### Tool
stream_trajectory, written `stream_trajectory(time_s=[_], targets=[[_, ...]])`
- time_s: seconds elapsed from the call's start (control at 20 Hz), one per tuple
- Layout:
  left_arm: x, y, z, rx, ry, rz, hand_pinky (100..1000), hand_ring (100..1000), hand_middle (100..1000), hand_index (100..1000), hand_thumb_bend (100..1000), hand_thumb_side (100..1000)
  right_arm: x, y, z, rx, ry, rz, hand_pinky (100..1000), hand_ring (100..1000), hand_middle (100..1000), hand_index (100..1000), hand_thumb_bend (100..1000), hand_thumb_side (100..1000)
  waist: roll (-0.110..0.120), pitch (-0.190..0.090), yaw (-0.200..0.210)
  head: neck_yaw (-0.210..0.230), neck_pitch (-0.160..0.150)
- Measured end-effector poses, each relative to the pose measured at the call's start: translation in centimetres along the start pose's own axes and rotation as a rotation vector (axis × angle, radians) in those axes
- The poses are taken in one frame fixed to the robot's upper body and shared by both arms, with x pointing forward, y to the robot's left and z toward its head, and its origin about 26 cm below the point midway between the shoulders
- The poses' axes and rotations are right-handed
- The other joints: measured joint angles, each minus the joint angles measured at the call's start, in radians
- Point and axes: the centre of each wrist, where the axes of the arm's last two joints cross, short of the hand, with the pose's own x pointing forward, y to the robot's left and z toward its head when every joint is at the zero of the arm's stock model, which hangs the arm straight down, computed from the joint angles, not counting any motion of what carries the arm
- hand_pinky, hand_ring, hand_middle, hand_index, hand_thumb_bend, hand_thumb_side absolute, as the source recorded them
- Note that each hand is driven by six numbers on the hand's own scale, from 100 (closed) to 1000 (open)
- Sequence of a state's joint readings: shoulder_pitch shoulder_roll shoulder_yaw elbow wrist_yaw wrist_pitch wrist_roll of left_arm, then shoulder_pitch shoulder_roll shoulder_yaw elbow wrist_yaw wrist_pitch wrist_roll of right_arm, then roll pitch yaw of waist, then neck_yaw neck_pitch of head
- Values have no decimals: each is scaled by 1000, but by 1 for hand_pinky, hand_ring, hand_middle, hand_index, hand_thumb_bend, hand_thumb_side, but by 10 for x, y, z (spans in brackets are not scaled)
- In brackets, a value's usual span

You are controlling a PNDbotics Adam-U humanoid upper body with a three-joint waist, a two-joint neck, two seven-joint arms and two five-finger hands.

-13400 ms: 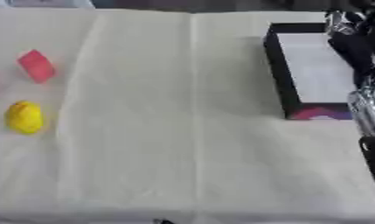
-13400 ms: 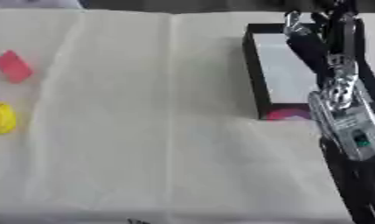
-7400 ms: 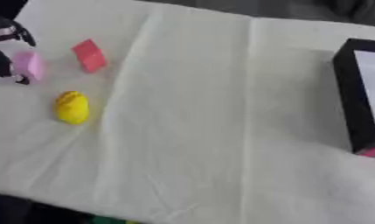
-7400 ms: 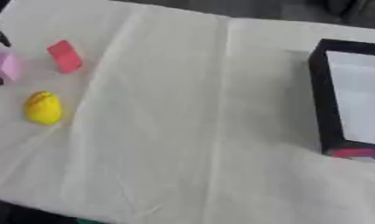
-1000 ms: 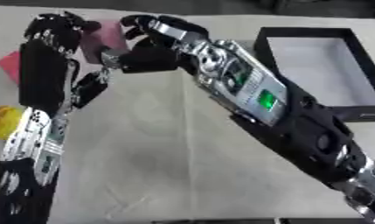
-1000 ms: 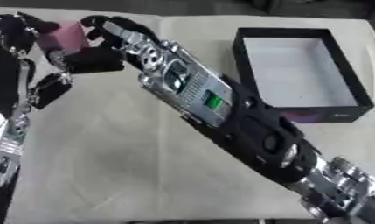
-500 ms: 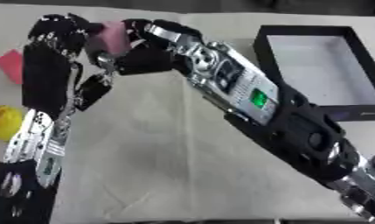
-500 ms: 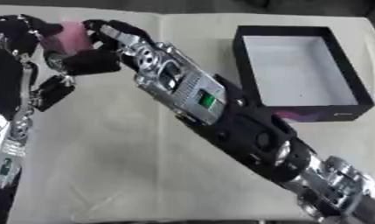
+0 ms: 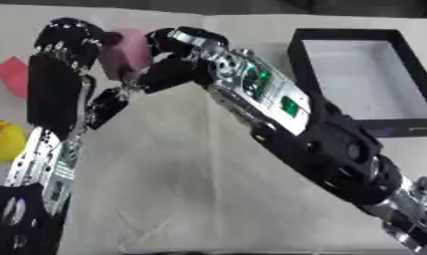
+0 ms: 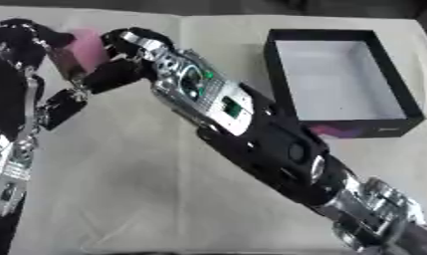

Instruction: Pick up the objects with one hand, pass them to the other hand, and then place them into the box on the other side of the table.

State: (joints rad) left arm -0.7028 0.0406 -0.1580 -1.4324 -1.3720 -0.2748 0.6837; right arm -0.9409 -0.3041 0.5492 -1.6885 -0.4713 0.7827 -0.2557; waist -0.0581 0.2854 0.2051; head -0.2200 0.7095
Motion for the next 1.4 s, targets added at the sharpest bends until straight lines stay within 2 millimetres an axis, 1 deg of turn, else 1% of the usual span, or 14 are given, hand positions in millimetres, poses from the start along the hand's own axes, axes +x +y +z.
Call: stream_trajectory(time_s=[0.15, 0.25, 0.35, 0.4, 0.45, 0.5, 0.55, 0.6, 0.75, 1.05, 1.25, 1.3, 1.35, 1.4], targets=[[0, -1, 1, -20, -6, 7, 724, 578, 566, 686, 608, 100, -2, -1, 0, 1, 4, -50, 818, 619, 373, 626, 174, 100, 0, 0, -2, -3, 1], [0, -2, 2, -39, -10, 10, 762, 637, 641, 763, 726, 100, -3, -2, 1, 1, 5, -79, 809, 608, 364, 617, 216, 100, 0, 0, -5, -3, 1], [0, -4, 4, -63, -15, 7, 794, 690, 699, 829, 793, 103, -2, -3, 2, 1, 3, -98, 806, 604, 361, 613, 230, 100, 1, 0, -7, -4, 1], [0, -4, 4, -76, -16, 2, 812, 724, 733, 875, 821, 166, -2, -3, 2, 3, 3, -108, 805, 602, 359, 611, 239, 100, 1, 0, -7, -5, 2], [-1, -5, 5, -93, -13, -4, 822, 744, 749, 900, 839, 200, -2, -4, 2, 3, 3, -116, 805, 602, 358, 610, 244, 100, 1, 0, -8, -6, 2], [-1, -5, 6, -106, -5, -11, 827, 750, 755, 912, 833, 201, -3, -5, 3, 1, 7, -124, 805, 603, 360, 611, 230, 100, 1, 0, -8, -7, 2], [-2, -5, 7, -116, 6, -17, 830, 754, 758, 919, 856, 226, -4, -6, 4, -1, 8, -130, 804, 604, 362, 612, 225, 100, 1, -1, -10, -7, 2], [-3, -5, 7, -123, 16, -25, 832, 756, 761, 929, 864, 241, -4, -7, 4, -3, 7, -135, 804, 605, 362, 613, 246, 100, 1, -1, -13, -7, 3], [-7, -4, 10, -138, 69, -56, 832, 756, 762, 938, 844, 245, -3, -11, 7, -11, 4, -145, 802, 605, 362, 612, 248, 100, 1, -4, -16, -9, 10], [-23, 1, 15, -128, 189, -106, 812, 734, 736, 902, 790, 210, -9, -23, 13, -32, 9, -172, 798, 604, 362, 611, 253, 100, 1, -14, -28, -11, 15], [-40, 9, 26, -142, 233, -143, 793, 703, 697, 854, 721, 218, -14, -34, 18, -56, 19, -194, 797, 606, 366, 616, 240, 100, 2, -21, -37, -16, 24], [-46, 11, 31, -160, 246, -154, 793, 698, 690, 835, 681, 230, -15, -39, 21, -67, 19, -202, 798, 607, 369, 619, 228, 100, 2, -23, -39, -19, 28], [-52, 13, 36, -180, 258, -165, 786, 697, 688, 830, 671, 234, -17, -45, 24, -81, 17, -210, 799, 608, 377, 623, 100, 236, 2, -24, -40, -23, 28], [-60, 17, 41, -206, 270, -175, 790, 695, 686, 826, 636, 244, -19, -52, 29, -101, 14, -219, 799, 609, 375, 625, 210, 100, 3, -26, -40, -28, 30]])
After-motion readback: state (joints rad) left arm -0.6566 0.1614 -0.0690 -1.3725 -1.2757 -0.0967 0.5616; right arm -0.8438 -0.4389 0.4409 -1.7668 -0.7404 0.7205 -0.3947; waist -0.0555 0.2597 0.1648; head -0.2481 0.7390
